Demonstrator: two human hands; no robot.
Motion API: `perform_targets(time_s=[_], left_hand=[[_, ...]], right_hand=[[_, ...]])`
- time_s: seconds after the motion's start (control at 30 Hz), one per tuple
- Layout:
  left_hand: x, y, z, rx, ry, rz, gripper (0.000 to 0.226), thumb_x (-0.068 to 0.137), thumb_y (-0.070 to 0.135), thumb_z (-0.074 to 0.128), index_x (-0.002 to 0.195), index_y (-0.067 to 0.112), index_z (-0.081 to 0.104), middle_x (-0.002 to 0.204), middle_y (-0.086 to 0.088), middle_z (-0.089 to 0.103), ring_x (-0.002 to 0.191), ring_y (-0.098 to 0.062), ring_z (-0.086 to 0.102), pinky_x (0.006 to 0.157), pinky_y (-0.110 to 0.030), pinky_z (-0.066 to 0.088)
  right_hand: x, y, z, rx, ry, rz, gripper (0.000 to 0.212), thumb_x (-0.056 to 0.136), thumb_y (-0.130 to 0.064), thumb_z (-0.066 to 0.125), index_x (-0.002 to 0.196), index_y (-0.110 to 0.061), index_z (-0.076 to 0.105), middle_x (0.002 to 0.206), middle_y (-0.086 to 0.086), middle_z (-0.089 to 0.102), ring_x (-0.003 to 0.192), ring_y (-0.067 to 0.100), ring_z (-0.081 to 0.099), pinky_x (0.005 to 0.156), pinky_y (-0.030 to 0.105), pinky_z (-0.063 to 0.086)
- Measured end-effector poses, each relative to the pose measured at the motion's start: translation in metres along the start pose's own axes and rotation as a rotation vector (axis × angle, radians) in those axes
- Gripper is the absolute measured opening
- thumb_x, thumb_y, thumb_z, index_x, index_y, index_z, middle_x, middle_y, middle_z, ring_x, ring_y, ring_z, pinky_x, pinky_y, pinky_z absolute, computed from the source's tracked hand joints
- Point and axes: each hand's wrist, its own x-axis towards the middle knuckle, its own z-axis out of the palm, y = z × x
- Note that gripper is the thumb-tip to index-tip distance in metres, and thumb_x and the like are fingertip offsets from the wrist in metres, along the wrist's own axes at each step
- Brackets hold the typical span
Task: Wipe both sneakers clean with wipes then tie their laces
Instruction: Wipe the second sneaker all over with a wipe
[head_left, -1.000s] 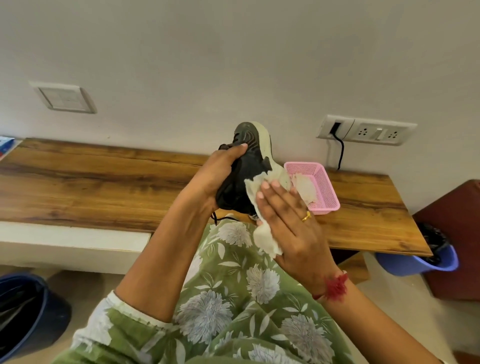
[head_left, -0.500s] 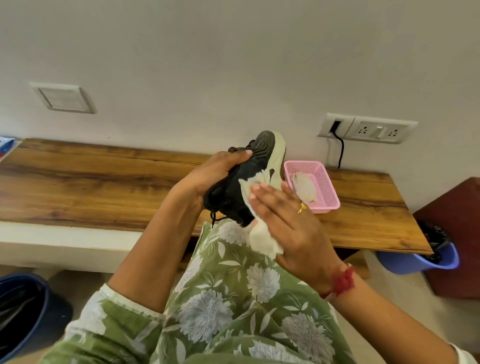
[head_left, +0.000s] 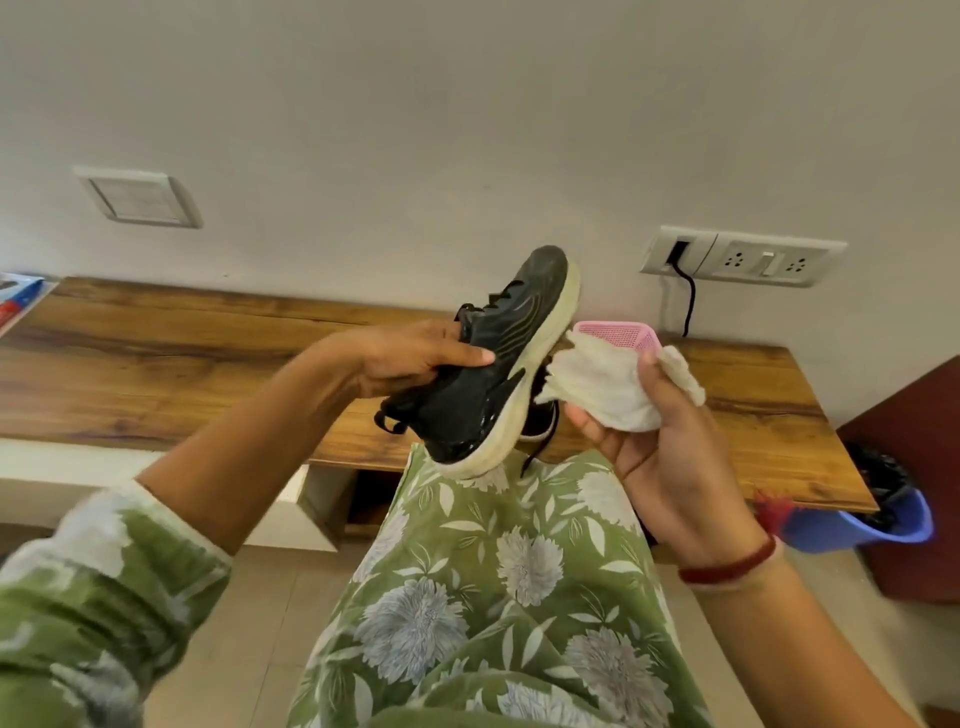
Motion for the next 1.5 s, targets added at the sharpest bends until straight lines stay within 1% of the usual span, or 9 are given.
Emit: perform_targets(time_s=[0.17,0.33,0.5,0.6,0.7,0.87,1.0,1.1,1.5], left_hand=[[0.000,0.010,-0.017,0.142,0.060,-0.092,0.019,0.090,0.001,0.056,0.105,0.007,0.064,0.094,-0.006,0.073,0.089,-0.021,0.068,0.082,-0.029,0.056],[-0.004,0.011,-0.014,-0.045,0.063,-0.093,0.027,0.077,0.011,0.062,0.103,0.007,0.065,0.099,-0.011,0.070,0.087,-0.022,0.066,0.083,-0.028,0.054],[0.001,0.002,-0.006,-0.083,0.056,-0.133,0.027,0.079,0.033,0.070,0.086,0.007,0.066,0.081,-0.015,0.061,0.064,-0.016,0.053,0.060,-0.019,0.045],[0.001,0.009,0.007,-0.052,0.052,-0.115,0.029,0.099,0.025,0.045,0.077,0.011,0.060,0.058,0.001,0.063,0.047,-0.005,0.056,0.046,-0.015,0.046],[0.000,0.013,0.012,0.006,0.018,-0.105,0.032,0.101,0.028,0.041,0.078,0.012,0.058,0.055,0.005,0.061,0.045,-0.004,0.054,0.044,-0.014,0.042],[0.003,0.019,0.014,0.027,0.102,-0.074,0.030,0.101,0.025,0.042,0.077,0.014,0.055,0.048,0.004,0.053,0.038,-0.002,0.045,0.040,-0.011,0.035],[0.007,0.024,0.019,0.075,0.029,-0.140,0.032,0.101,0.034,0.042,0.102,0.009,0.061,0.074,-0.001,0.064,0.059,-0.009,0.055,0.051,-0.017,0.042],[0.011,0.026,0.022,0.134,0.078,-0.120,0.035,0.100,0.036,0.043,0.114,0.007,0.057,0.081,-0.008,0.054,0.068,-0.018,0.047,0.059,-0.025,0.034],[0.010,0.027,0.022,0.099,-0.037,-0.166,0.033,0.099,0.035,0.044,0.098,0.008,0.062,0.073,-0.003,0.064,0.061,-0.012,0.057,0.058,-0.021,0.046]], right_hand=[[0.001,0.014,0.000,0.205,-0.059,0.191,0.045,0.094,-0.021,0.050,0.137,-0.009,0.043,0.120,0.016,0.064,0.107,0.031,0.064,0.081,0.040,0.057],[-0.005,0.021,0.015,0.175,-0.159,-0.083,0.052,0.089,-0.027,0.050,0.135,-0.003,0.044,0.122,0.013,0.064,0.111,0.023,0.063,0.086,0.032,0.055],[0.010,0.027,0.005,-1.005,-0.578,-1.090,0.044,0.099,-0.028,0.046,0.129,0.004,0.049,0.136,0.006,0.053,0.130,0.022,0.046,0.106,0.032,0.040],[0.016,0.046,0.004,-1.467,-0.849,-1.322,0.061,0.076,0.004,0.069,0.133,0.007,0.046,0.141,0.022,0.044,0.136,0.031,0.036,0.112,0.040,0.032],[0.015,0.050,0.004,-1.551,-0.878,-1.377,0.057,0.075,0.008,0.064,0.130,0.007,0.049,0.138,0.023,0.047,0.133,0.034,0.040,0.108,0.045,0.037],[0.010,0.040,0.003,-1.481,-0.684,-1.205,0.051,0.098,-0.032,0.043,0.129,0.008,0.050,0.138,0.022,0.047,0.133,0.032,0.040,0.108,0.045,0.036],[-0.001,0.058,0.002,-1.568,-0.927,-1.321,0.046,0.082,-0.001,0.052,0.127,0.007,0.053,0.135,0.022,0.051,0.131,0.033,0.043,0.107,0.045,0.038],[0.013,0.037,-0.001,-1.544,-0.689,-1.307,0.046,0.086,-0.013,0.062,0.127,0.007,0.053,0.135,0.022,0.050,0.130,0.032,0.044,0.105,0.047,0.040],[0.008,0.050,0.001,-1.593,-0.813,-1.426,0.057,0.068,0.010,0.067,0.124,0.008,0.054,0.131,0.024,0.053,0.129,0.033,0.046,0.112,0.045,0.032]])
